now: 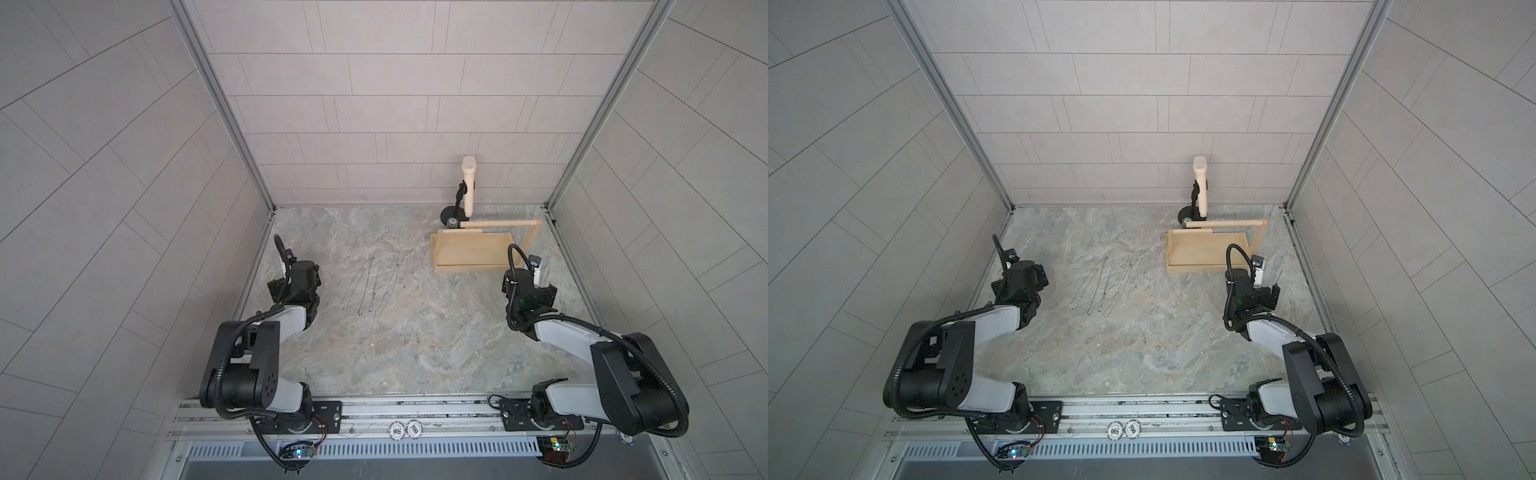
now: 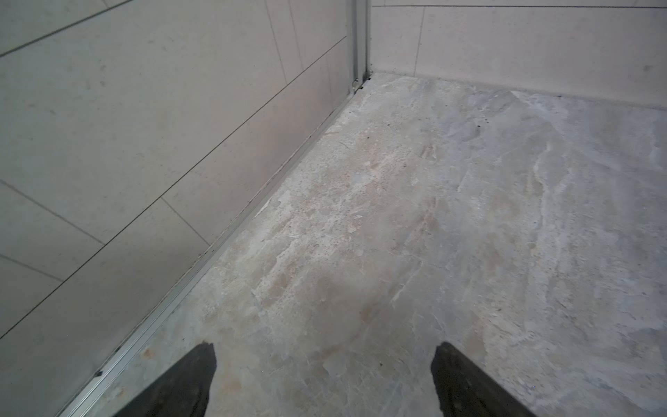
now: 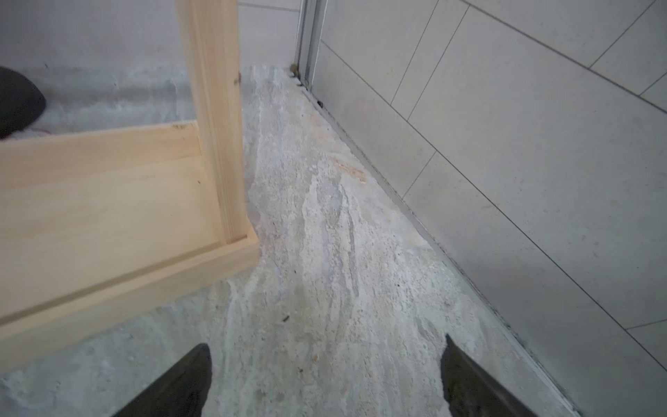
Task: Take the necklace off the jewelry display stand
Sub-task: Reset both arms
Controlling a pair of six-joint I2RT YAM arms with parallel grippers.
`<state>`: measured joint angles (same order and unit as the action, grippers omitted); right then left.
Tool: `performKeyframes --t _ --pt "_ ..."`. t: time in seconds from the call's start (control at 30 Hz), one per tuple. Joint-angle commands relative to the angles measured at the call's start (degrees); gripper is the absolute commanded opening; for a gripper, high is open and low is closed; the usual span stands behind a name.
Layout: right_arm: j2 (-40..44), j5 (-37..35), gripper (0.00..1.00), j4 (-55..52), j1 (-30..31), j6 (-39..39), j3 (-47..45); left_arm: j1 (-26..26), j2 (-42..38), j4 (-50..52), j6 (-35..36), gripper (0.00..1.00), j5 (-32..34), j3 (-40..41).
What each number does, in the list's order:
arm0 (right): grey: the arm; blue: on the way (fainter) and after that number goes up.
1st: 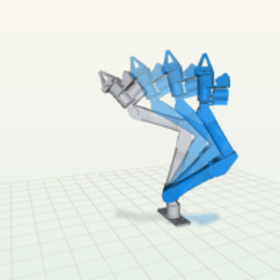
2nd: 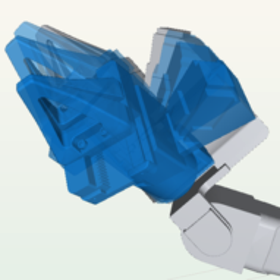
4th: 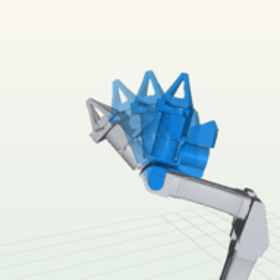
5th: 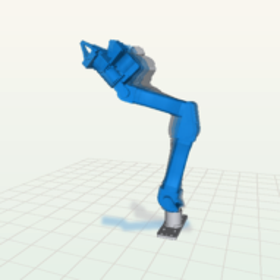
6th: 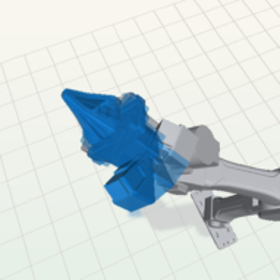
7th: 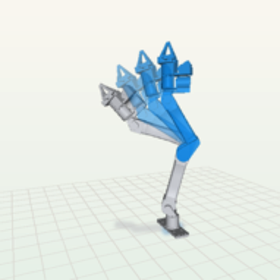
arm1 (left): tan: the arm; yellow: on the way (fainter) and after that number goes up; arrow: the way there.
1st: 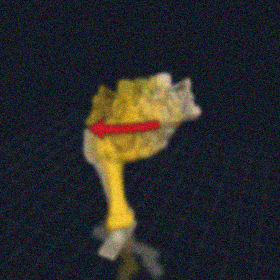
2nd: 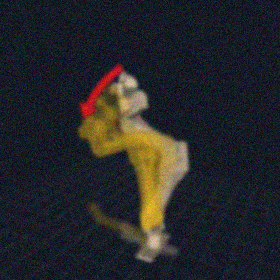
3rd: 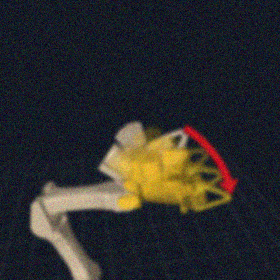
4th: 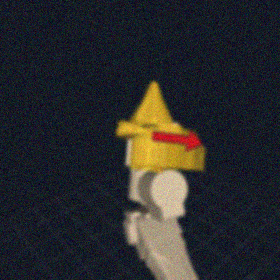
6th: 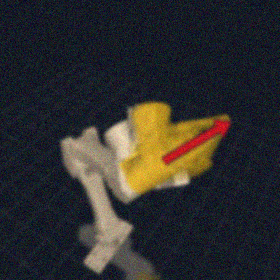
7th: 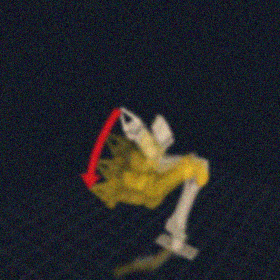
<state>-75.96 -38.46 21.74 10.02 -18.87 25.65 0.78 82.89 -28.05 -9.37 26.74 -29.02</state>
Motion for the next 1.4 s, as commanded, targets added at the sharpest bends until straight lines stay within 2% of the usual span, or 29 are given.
performKeyframes --t 0.0,0.07,0.1,0.13,0.2,0.23,0.3,0.37,0.4,0.43,0.47,0.53,0.63,1.2,1.37 --pt "-1.7 -0.8 1.00 11.6 0.3 0.0 -1.0 1.1 -2.5 -6.9 4.2 1.00 -5.7 3.1" --pt "-4.0 0.3 1.00 21.6 0.1 0.0 -4.5 0.4 -2.7 -15.4 1.8 1.00 -7.0 8.2" --pt "-5.3 0.5 1.00 23.7 -0.1 9.7 -5.1 0.0 0.2 -23.1 1.6 1.00 -7.5 10.2" --pt "-6.2 0.5 1.00 25.7 0.5 14.1 -5.2 0.0 4.6 -30.7 3.5 1.00 -8.4 11.0" --pt "-6.4 3.4 1.00 24.7 1.1 15.4 -4.9 0.0 8.9 -30.7 5.5 1.00 -13.5 8.7" --pt "-7.2 3.7 1.00 28.0 1.1 16.3 -5.8 0.1 8.0 -27.5 6.0 1.00 -15.1 7.8" --pt "-6.7 8.6 1.00 27.0 -0.1 15.0 -6.7 0.1 6.3 -22.5 6.3 1.00 -15.5 6.7" --pt "-15.1 9.2 1.00 40.4 -0.9 18.5 -7.4 0.1 7.8 -24.9 6.5 1.00 -15.3 6.9" --pt "-14.6 8.8 1.00 37.1 -0.5 18.5 -6.0 0.1 8.8 -27.3 6.7 1.00 -15.1 7.1" --pt "-11.6 9.1 1.00 26.8 -0.9 15.7 -3.4 0.1 8.3 -25.9 6.5 1.00 -15.0 6.9" --pt "-9.9 10.4 1.00 21.8 -2.1 13.7 -2.7 0.1 7.7 -24.2 6.5 1.00 -15.1 6.6" --pt "-12.0 10.2 1.00 28.9 -2.5 15.5 -4.1 0.1 8.3 -26.5 6.6 1.00 -15.0 7.1" --pt "-10.5 11.5 1.00 21.9 -3.1 13.5 -2.1 0.2 7.9 -26.0 6.8 1.00 -16.5 7.0" --pt "-10.4 12.0 1.00 21.9 -3.4 13.4 -2.1 0.2 7.9 -26.2 6.9 1.00 -16.5 7.1" --pt "-10.1 14.2 1.00 21.3 -4.1 13.4 -1.9 0.2 7.9 -26.2 6.9 1.00 -16.5 7.1"
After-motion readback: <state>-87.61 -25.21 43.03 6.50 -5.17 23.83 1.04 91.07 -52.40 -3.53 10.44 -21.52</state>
